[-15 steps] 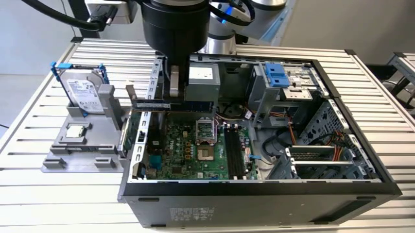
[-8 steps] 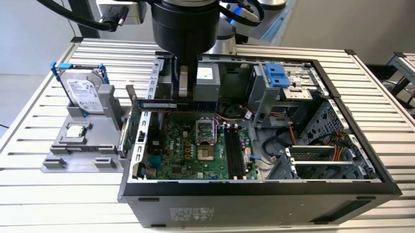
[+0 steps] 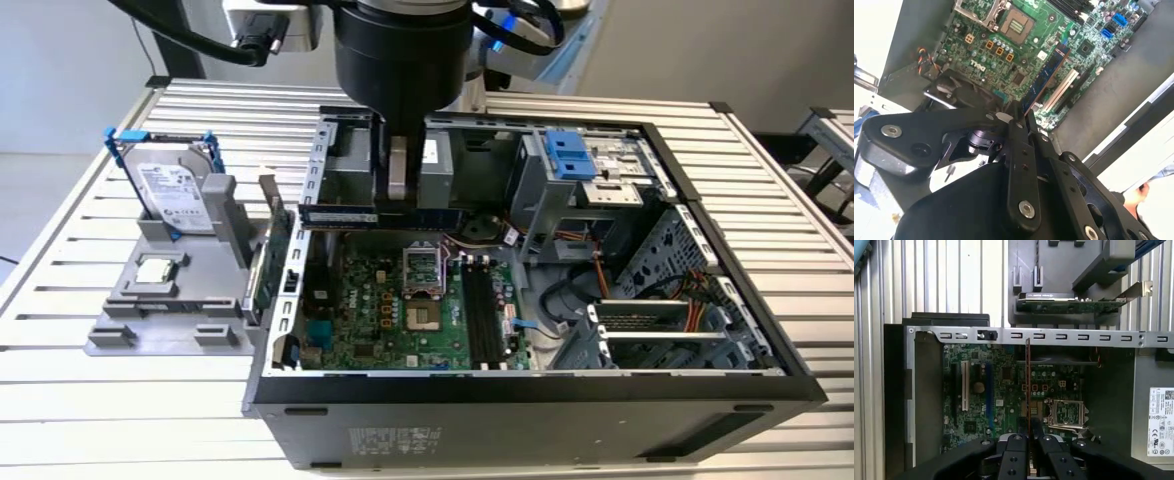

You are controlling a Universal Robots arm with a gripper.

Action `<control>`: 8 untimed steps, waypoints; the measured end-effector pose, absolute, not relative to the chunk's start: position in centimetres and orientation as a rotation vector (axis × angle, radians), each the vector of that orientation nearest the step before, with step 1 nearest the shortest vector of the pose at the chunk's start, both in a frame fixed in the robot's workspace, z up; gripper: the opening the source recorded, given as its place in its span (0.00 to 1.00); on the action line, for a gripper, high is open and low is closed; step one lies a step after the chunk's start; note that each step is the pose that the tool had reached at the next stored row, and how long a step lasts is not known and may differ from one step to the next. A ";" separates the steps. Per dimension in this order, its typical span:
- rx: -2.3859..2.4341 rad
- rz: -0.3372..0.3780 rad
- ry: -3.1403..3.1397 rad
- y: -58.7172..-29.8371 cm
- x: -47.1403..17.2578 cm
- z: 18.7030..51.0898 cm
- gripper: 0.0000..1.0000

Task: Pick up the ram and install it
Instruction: 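Pick up the ram and move it above insertion slot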

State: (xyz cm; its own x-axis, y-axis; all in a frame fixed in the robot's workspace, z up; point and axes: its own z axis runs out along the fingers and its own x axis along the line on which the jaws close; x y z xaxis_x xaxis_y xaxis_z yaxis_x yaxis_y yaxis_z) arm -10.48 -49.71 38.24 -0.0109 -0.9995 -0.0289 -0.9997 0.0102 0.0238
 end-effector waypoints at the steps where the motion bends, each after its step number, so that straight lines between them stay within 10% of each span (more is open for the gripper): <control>1: -2.207 0.058 2.230 -49.7 -10.3 38.2 0.00; 8: -2.207 0.059 2.231 -49.7 -8.9 38.2 0.00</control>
